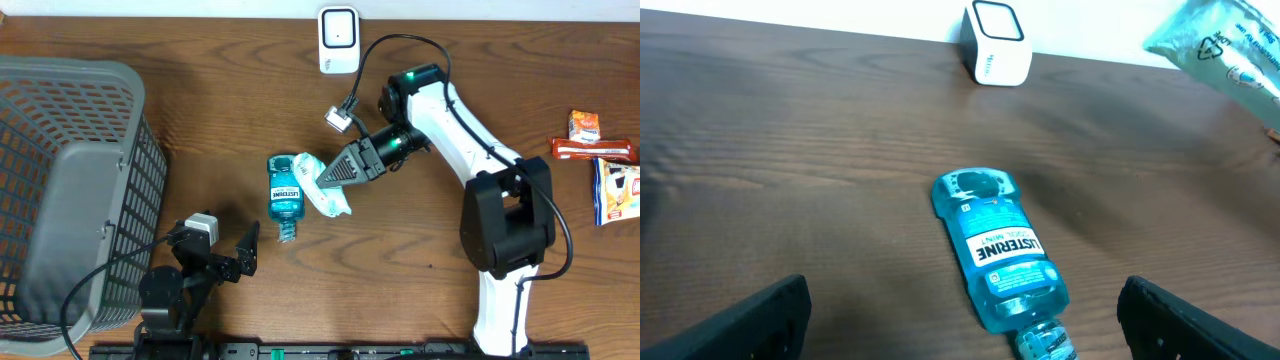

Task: Scan the item barcode
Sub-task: 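Rotate the held wet-wipes pack with the right gripper above the table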

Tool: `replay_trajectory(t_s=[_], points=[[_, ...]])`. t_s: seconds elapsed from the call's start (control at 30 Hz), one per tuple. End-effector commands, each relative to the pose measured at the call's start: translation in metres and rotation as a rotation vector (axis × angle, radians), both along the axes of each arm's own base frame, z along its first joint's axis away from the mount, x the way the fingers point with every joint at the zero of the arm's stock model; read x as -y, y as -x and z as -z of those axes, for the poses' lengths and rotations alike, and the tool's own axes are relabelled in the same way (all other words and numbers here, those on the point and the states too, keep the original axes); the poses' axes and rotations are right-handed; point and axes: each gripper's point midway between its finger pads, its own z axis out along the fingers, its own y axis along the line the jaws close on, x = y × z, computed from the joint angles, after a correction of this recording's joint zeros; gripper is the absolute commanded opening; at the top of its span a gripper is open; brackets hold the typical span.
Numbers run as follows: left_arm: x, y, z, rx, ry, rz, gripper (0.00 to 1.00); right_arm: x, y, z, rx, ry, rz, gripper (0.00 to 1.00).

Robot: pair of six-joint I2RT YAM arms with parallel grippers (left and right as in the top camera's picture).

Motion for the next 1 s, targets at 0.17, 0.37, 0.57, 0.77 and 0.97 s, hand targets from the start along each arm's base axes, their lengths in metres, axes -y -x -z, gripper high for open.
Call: replay_trajectory(t_s=[0.17, 0.37, 0.57, 0.77, 0.97], points=[[0.001, 0.003, 0.013, -0.042, 0.001, 0.009, 0.98, -0.003, -0.002, -0.011, 0.019, -0.067, 0.022, 0.01], [0.001, 0.003, 0.013, -0.042, 0.001, 0.009, 0.98, -0.001, 0.007, 0.002, 0.277, -0.125, -0.086, 0.01], [0.001, 0.003, 0.013, -0.042, 0.001, 0.009, 0.98, -0.015, 0.026, 0.006, 0.427, -0.247, -0.163, 0.01], [0.001, 0.003, 0.013, -0.042, 0.001, 0.009, 0.98, -0.031, 0.048, 0.006, 0.468, -0.299, -0.238, 0.01], [0.001, 0.003, 0.013, -0.042, 0.001, 0.009, 0.98, -0.037, 0.056, 0.006, 0.466, -0.307, -0.263, 0.01]])
